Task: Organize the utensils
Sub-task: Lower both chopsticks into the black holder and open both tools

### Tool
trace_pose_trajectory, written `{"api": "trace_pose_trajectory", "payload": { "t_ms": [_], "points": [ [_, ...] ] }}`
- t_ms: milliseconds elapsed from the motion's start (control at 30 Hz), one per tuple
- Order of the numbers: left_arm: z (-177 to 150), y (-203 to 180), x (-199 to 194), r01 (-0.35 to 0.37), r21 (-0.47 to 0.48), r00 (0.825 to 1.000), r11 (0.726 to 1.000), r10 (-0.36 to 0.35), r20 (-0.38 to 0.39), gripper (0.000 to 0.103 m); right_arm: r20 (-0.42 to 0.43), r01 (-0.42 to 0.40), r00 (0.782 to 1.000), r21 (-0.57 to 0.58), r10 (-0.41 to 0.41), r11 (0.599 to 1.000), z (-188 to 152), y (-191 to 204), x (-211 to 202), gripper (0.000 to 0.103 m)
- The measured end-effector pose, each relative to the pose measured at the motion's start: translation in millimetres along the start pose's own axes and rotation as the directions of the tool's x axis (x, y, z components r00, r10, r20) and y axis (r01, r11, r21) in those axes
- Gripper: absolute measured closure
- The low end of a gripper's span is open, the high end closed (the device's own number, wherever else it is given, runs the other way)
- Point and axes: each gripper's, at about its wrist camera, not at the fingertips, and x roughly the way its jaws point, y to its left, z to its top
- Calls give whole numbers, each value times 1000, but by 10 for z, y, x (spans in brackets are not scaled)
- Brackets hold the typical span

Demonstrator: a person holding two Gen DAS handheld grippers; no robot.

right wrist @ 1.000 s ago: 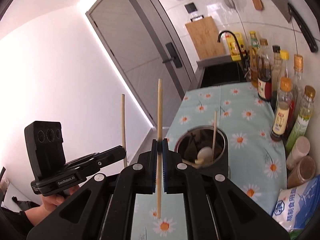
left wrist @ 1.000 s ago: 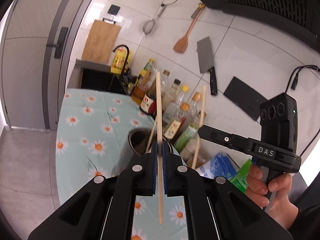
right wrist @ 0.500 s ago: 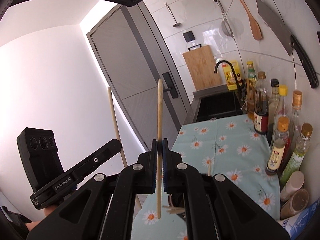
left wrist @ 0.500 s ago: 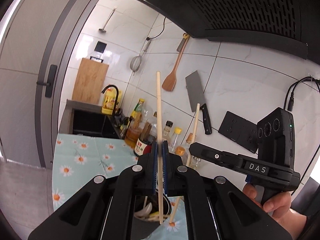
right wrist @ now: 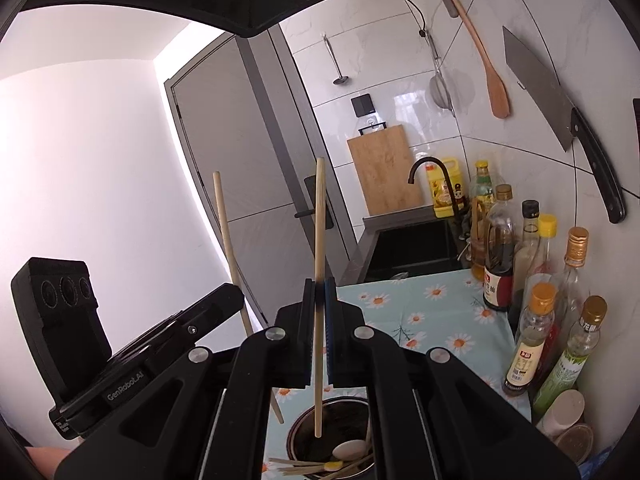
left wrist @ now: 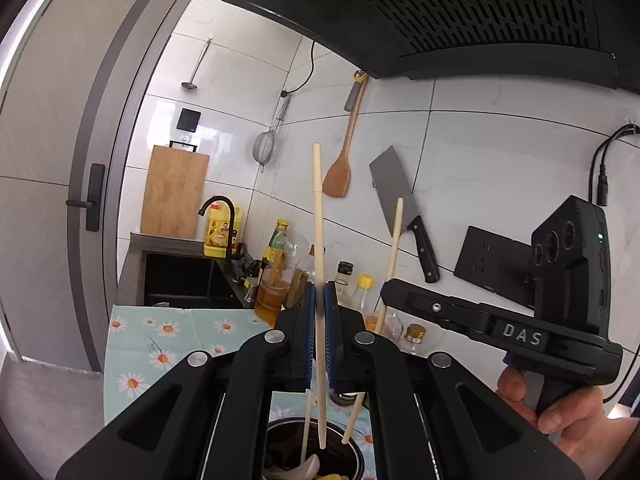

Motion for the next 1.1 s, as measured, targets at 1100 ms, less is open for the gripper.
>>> {"api": "trace_pose_trajectory", "payload": {
  "t_ms": [1100],
  "points": [
    [-764, 173, 241, -58, -10, 973, 998, 54, -226, 98, -123, 88, 988, -25, -91, 996, -738, -194, 288, 95]
  ]
}}
